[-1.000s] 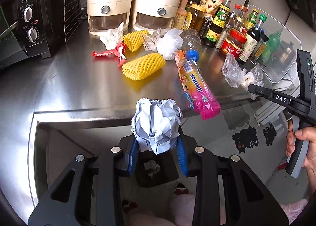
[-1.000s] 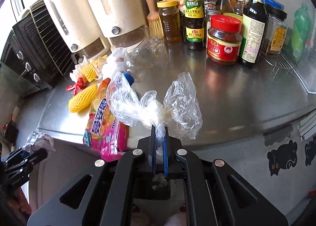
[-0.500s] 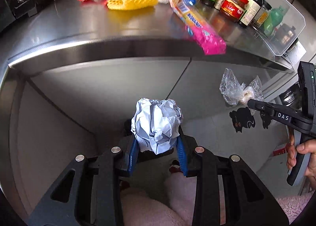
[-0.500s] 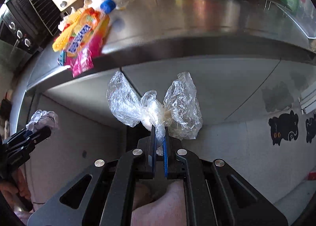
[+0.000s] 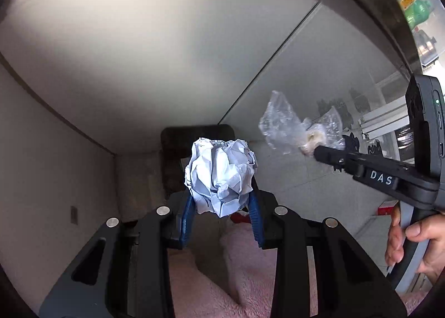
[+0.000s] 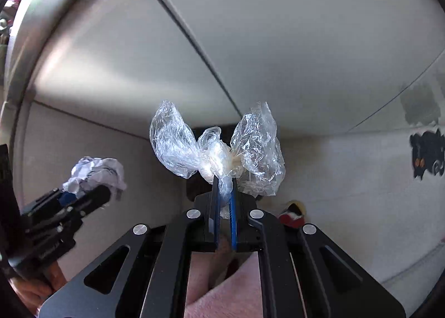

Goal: Collect trash
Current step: 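Carry paper and plastic wrap over the bin and open both tools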

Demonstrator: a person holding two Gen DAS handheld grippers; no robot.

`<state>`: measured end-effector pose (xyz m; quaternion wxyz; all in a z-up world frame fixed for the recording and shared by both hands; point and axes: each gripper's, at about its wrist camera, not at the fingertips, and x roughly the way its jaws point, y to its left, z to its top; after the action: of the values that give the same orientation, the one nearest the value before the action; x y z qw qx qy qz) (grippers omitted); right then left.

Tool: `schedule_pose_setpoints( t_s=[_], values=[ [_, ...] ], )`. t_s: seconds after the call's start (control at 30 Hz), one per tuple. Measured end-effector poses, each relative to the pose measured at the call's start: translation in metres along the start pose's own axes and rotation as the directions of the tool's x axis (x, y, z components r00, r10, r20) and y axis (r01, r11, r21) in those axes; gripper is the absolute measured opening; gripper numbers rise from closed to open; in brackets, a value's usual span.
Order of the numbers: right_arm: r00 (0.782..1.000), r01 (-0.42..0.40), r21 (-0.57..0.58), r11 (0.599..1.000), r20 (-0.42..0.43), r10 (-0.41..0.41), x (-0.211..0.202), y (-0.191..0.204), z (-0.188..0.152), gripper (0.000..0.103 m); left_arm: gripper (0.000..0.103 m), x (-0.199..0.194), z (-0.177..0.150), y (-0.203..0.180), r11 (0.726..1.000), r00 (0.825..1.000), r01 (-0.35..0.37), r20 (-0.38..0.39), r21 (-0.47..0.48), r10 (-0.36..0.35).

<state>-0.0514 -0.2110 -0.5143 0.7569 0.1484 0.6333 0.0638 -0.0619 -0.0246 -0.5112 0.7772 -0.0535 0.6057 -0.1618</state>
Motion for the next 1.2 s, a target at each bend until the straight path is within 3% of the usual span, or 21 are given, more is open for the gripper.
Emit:
schedule_pose_setpoints(
  t_s=[0.4,0.6,0.67,0.77,0.8,0.83,0.87,0.9,1.1,1.17,1.2],
  values=[
    [0.995,-0.033,0.038,0.999,-0.092,0.037,0.072,0.01,0.012,0.01,0.033,0.074,-0.006,0.011,0.999,0.991,0.001,-0.134,-0.036,-0.006],
    [0.993,-0.054,0.057,0.997,-0.099,0.06,0.078,0.01,0.017,0.01,0.035,0.088,-0.007,0.013,0.999,0.99,0.008,-0.137,-0.041,-0.014],
    [0.992,-0.068,0.075,0.995,-0.103,0.076,0.081,0.012,0.019,0.011,0.038,0.086,-0.004,0.009,0.999,0.992,0.005,-0.126,-0.042,-0.01],
    [0.992,-0.071,0.099,0.992,-0.1,0.081,0.082,0.012,0.02,0.012,0.051,0.083,-0.003,0.012,0.998,0.993,0.002,-0.115,-0.055,-0.009],
    [0.992,-0.071,0.107,0.992,-0.099,0.082,0.081,0.012,0.02,0.02,0.053,0.082,-0.002,0.012,0.999,0.994,0.001,-0.113,-0.054,-0.007],
    [0.991,-0.076,0.116,0.99,-0.097,0.088,0.08,0.011,0.02,0.04,0.053,0.081,-0.002,0.012,0.999,0.994,-0.001,-0.112,-0.05,-0.004],
    [0.991,-0.084,0.125,0.989,-0.089,0.096,0.078,0.01,0.02,0.05,0.053,0.08,-0.003,0.012,0.999,0.994,-0.004,-0.111,-0.045,-0.001],
    [0.993,-0.083,0.127,0.988,-0.077,0.093,0.074,0.008,0.022,0.055,0.054,0.079,-0.003,0.012,0.999,0.994,-0.007,-0.108,-0.043,0.002],
    [0.996,-0.061,0.107,0.992,-0.052,0.067,0.058,0.01,0.027,0.058,0.067,0.065,-0.001,0.016,0.999,0.996,-0.022,-0.09,-0.039,0.018],
    [0.998,-0.042,0.087,0.995,-0.044,0.045,0.048,0.014,0.029,0.067,0.073,0.057,0.002,0.019,0.999,0.996,-0.03,-0.081,-0.041,0.026],
    [0.999,-0.026,0.077,0.997,-0.036,0.029,0.04,0.015,0.029,0.081,0.077,0.051,0.003,0.019,0.999,0.997,-0.033,-0.075,-0.042,0.03]
  ],
)
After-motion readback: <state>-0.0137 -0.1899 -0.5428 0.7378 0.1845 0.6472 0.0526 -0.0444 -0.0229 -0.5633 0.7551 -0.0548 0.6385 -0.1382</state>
